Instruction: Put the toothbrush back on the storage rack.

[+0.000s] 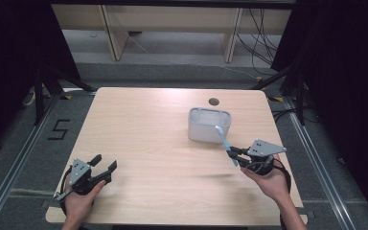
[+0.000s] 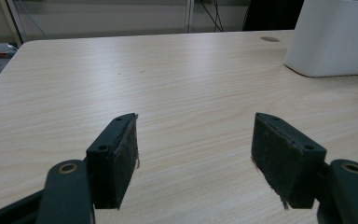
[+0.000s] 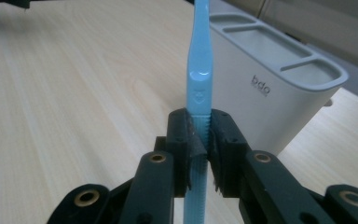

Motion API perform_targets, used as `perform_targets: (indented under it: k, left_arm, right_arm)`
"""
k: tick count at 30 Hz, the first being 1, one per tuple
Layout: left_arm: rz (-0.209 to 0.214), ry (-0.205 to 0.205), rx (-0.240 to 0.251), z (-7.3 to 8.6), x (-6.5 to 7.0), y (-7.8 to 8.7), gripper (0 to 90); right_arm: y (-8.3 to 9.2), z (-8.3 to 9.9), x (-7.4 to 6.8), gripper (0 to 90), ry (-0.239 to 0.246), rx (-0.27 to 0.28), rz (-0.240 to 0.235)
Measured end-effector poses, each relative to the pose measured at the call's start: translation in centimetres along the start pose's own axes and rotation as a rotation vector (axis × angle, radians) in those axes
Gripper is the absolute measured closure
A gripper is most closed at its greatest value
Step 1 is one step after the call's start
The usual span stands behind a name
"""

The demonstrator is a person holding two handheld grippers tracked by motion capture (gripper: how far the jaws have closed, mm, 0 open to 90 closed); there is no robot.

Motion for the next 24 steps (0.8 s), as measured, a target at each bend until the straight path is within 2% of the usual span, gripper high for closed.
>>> perform_targets:
  k: [4,10,11,12,13,14,16,17,18,20,22,24]
  left_arm:
    - [-0.005,-0.004,-0.01,0.0,0.0,0.1,31.2]
    - [0.0,0.0,0.0,0.0,0.0,0.0,31.2]
    - [0.0,-0.001,-0.001,0.0,0.0,0.0,31.2]
    - [0.0,-0.001,-0.001,0.0,0.0,0.0,31.2]
    - [-0.002,-0.002,-0.001,0.0,0.0,0.0,31.2]
    - [-0.001,-0.002,0.001,0.0,0.0,0.0,31.2]
    - [-0.001,-0.001,0.001,0.0,0.0,0.0,31.2]
    - [-0.005,-0.004,-0.009,0.0,0.0,0.1,31.2]
    - [-0.005,-0.004,-0.009,0.0,0.0,0.1,31.2]
    - [-0.005,-0.004,-0.009,0.0,0.0,0.1,31.2]
    - [-0.004,-0.004,-0.006,0.0,0.0,0.0,31.2]
    - [-0.005,-0.003,-0.008,0.0,0.0,0.1,31.2]
  right_arm:
    - [0.1,-0.2,0.1,79.3,0.005,0.03,0.032]
    - [0.2,-0.3,0.3,79.3,-0.045,0.084,0.061]
    - [0.1,-0.4,0.6,79.3,-0.024,0.097,0.074]
    - [0.1,-0.4,0.6,79.3,-0.024,0.097,0.074]
    - [0.2,-0.4,0.5,79.3,-0.059,0.097,0.067]
    - [0.2,-0.4,0.6,79.3,-0.05,0.103,0.085]
    - [0.3,-0.5,0.7,79.3,-0.048,0.107,0.087]
    - [0.3,-0.5,0.7,79.3,-0.067,0.112,0.083]
    - [0.4,-0.6,0.9,79.3,-0.069,0.132,0.11]
    - [0.5,-0.8,1.1,79.3,-0.073,0.158,0.113]
    - [0.6,-0.8,1.2,79.3,-0.078,0.153,0.117]
    - [0.5,-0.8,1.2,79.3,-0.108,0.157,0.12]
Point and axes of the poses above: each handheld gripper's, and its own axes: y roughly backward along the jaws, z roughly out of its underside, x roughly to its right, the point moved 3 cm from there along -y, roughly forward along the jaws, and after that the axes turned 5 degrees about x, right-handed, at the moved point
